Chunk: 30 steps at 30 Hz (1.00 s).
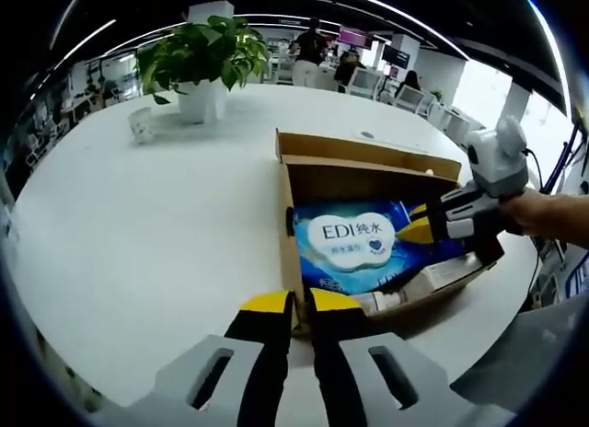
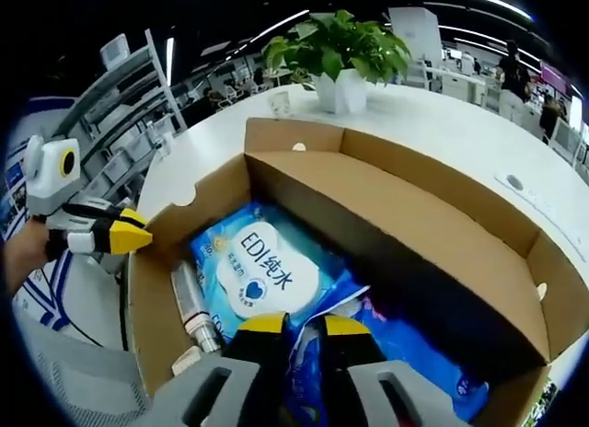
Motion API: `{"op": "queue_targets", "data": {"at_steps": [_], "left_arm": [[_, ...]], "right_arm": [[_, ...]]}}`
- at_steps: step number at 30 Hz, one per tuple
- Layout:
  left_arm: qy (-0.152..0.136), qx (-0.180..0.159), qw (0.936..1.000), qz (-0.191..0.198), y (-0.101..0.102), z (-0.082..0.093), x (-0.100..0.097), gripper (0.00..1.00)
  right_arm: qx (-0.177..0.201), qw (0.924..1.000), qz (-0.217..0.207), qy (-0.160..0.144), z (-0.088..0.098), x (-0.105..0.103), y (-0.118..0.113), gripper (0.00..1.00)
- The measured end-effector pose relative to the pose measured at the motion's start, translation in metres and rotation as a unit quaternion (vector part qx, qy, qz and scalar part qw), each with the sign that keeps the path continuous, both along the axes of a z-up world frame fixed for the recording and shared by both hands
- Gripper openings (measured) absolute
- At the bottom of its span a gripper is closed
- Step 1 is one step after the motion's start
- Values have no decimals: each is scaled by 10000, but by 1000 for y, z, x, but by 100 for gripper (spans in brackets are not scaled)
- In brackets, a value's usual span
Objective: Operate the shoe box by opening the lid, removing the specified soft item, and placing it in the target area until the item is outside and the box remains undamaged.
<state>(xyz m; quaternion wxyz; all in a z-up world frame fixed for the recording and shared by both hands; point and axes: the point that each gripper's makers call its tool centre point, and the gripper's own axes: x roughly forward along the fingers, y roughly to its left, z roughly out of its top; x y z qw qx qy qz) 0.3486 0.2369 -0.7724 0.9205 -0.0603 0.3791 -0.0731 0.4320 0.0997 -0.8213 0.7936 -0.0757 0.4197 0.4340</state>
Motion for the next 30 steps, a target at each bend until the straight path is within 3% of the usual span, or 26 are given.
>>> {"op": "queue_targets", "data": {"at_steps": [7, 19, 30], "left_arm": [[-19, 25, 10000, 15, -1, 1, 0, 4], [11, 61, 10000, 34, 1, 1, 0, 4], [18, 134, 9999, 23, 2, 1, 0, 4]], "right_arm": [[-4, 9999, -103, -18, 5, 0, -2, 0], [206, 9994, -260, -30, 19, 8, -2, 0], [404, 9983, -383, -165, 39, 3, -6, 0]]}}
